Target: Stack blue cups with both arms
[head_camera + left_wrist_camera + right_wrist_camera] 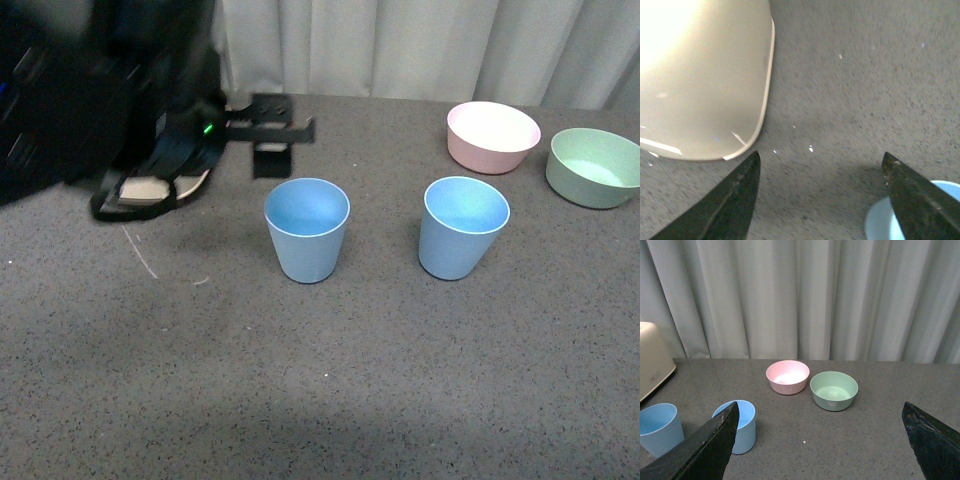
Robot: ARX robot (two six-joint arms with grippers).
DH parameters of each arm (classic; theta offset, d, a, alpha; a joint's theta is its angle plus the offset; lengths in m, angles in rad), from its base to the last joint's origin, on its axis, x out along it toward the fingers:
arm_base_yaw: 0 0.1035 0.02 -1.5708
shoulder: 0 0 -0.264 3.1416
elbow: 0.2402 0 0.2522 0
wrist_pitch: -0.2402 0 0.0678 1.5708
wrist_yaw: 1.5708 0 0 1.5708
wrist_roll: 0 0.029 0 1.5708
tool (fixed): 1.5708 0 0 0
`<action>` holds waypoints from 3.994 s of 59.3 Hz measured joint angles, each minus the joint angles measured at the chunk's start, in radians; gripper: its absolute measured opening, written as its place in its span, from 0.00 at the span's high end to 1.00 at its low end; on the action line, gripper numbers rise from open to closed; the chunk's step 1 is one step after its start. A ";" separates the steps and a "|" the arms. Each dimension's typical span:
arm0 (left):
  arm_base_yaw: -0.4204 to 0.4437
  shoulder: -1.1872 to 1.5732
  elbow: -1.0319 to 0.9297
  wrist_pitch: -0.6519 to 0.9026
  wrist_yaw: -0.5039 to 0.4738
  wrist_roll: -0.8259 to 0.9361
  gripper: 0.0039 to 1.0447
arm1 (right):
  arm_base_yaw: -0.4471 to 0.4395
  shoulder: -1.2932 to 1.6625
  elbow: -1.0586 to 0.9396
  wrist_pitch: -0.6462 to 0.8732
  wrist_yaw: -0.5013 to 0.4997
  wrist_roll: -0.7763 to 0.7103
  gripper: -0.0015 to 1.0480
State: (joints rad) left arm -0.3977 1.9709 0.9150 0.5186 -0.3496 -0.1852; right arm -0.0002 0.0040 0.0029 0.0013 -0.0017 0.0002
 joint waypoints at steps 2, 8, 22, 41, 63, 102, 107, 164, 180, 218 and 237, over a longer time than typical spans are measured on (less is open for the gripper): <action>0.014 -0.019 -0.085 0.158 0.003 0.044 0.35 | 0.000 0.000 0.000 0.000 0.001 0.000 0.09; 0.072 -0.162 -0.279 0.584 0.039 0.128 0.54 | 0.000 0.000 0.000 0.000 0.001 0.000 0.09; 0.176 -0.412 -0.558 0.660 0.132 0.169 0.96 | 0.000 0.000 0.000 0.000 0.000 0.000 0.09; 0.268 -0.695 -0.753 0.580 0.222 0.176 0.97 | 0.000 0.000 0.000 0.000 0.000 0.000 0.09; 0.377 -1.002 -0.862 0.381 0.341 0.178 0.97 | 0.000 0.000 0.000 0.000 0.000 0.000 0.09; 0.395 -1.480 -0.896 -0.031 0.349 0.178 0.97 | 0.000 0.000 0.000 0.000 0.000 0.000 0.09; 0.395 -1.540 -0.896 -0.087 0.348 0.178 0.97 | 0.000 0.000 0.000 0.000 0.000 0.000 0.09; 0.395 -1.965 -0.896 -0.515 0.349 0.178 0.97 | 0.000 0.000 0.000 0.000 0.000 0.000 0.09; 0.395 -1.966 -0.896 -0.516 0.349 0.178 0.73 | 0.000 0.000 0.000 0.000 0.000 0.000 0.09; 0.395 -1.967 -0.896 -0.517 0.349 0.180 0.06 | 0.034 1.066 0.286 0.369 0.026 -0.126 0.09; 0.395 -1.967 -0.896 -0.517 0.349 0.180 0.06 | 0.089 1.645 0.695 0.185 -0.027 0.043 0.09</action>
State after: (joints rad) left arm -0.0025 0.0040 0.0189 0.0021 -0.0002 -0.0051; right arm 0.0891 1.6485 0.6975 0.1867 -0.0288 0.0429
